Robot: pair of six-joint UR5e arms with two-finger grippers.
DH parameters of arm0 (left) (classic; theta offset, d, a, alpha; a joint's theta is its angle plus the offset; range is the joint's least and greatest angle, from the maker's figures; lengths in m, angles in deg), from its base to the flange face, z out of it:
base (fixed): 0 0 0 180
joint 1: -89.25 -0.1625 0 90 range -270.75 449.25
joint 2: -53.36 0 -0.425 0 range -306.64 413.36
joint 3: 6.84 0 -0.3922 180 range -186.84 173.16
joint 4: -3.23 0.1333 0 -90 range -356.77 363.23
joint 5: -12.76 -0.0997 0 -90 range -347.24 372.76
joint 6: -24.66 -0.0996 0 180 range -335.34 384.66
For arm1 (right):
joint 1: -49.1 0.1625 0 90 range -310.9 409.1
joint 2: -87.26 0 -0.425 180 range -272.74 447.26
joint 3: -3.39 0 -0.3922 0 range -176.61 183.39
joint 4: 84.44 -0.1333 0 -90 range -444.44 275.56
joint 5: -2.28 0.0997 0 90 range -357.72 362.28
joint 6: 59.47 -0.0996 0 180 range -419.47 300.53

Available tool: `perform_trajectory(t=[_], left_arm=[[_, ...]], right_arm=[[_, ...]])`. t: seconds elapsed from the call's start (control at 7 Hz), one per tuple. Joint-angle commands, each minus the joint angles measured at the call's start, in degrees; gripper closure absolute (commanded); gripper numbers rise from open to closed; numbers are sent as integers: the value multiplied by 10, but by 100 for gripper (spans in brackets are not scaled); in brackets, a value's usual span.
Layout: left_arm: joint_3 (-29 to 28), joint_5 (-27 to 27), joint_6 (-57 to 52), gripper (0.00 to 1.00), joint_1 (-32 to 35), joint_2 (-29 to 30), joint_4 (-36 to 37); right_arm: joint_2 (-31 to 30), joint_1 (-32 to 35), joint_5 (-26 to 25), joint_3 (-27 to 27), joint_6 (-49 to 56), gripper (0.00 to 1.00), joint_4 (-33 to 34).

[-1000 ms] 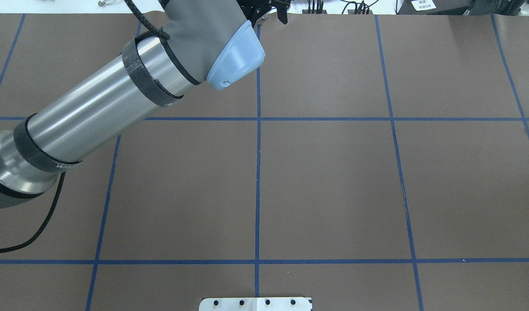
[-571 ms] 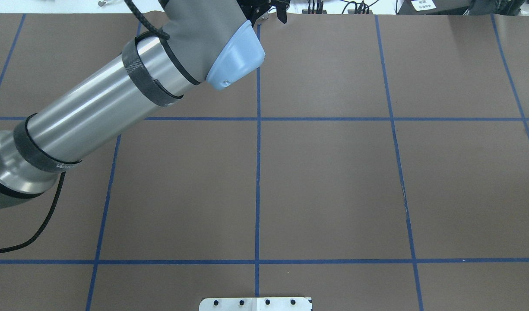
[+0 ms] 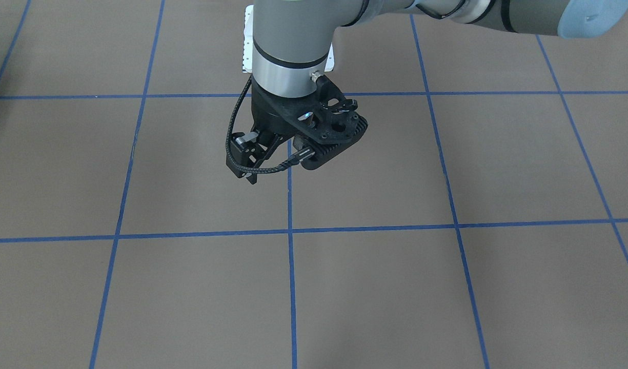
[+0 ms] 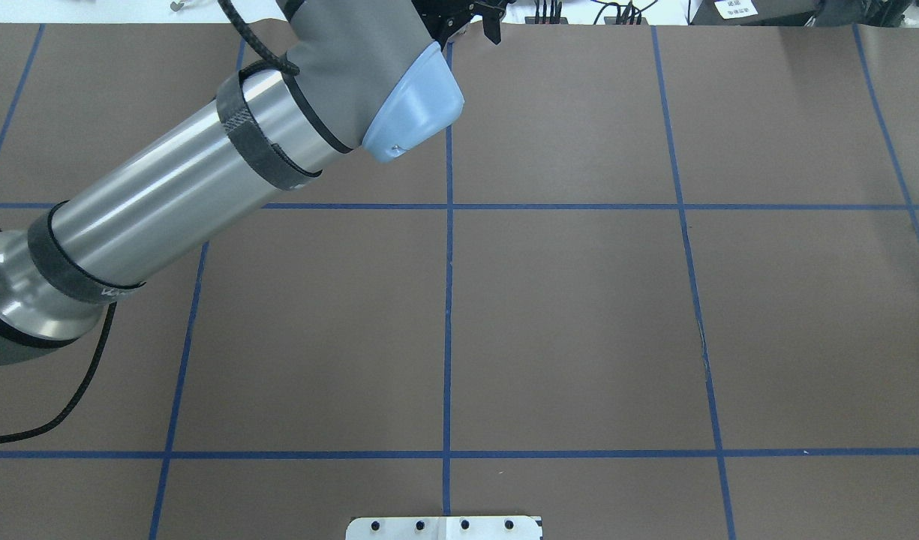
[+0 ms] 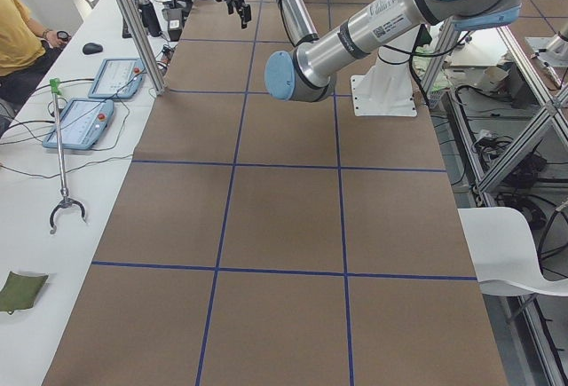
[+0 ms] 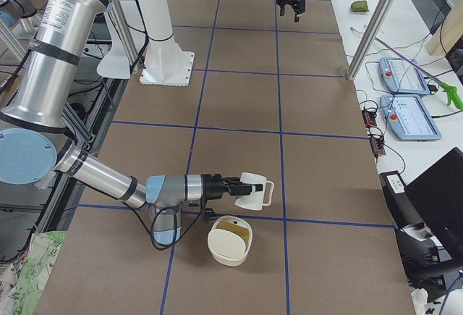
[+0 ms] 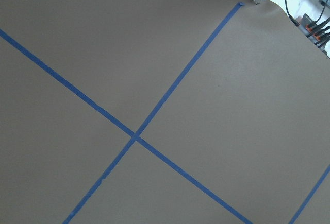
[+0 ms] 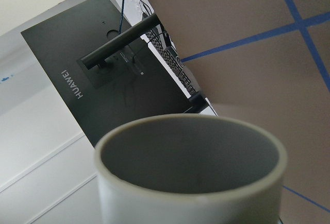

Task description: Left arm hands cup to right arm to dump lemon

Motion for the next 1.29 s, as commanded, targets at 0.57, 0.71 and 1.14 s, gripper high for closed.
perform_trajectory(t=[0.57,0.71,1.14], left_arm=[[-6,0,-2,0,-1,-13,-20],[-5,0,-2,0,-1,-15,-27],[-5,-2,-11,0,8,-15,-26]], right_arm=[[179,-114,-132,-142,188,64,354],[217,-179,-202,-187,284,64,449],[326,-336,-318,-186,640,64,529]])
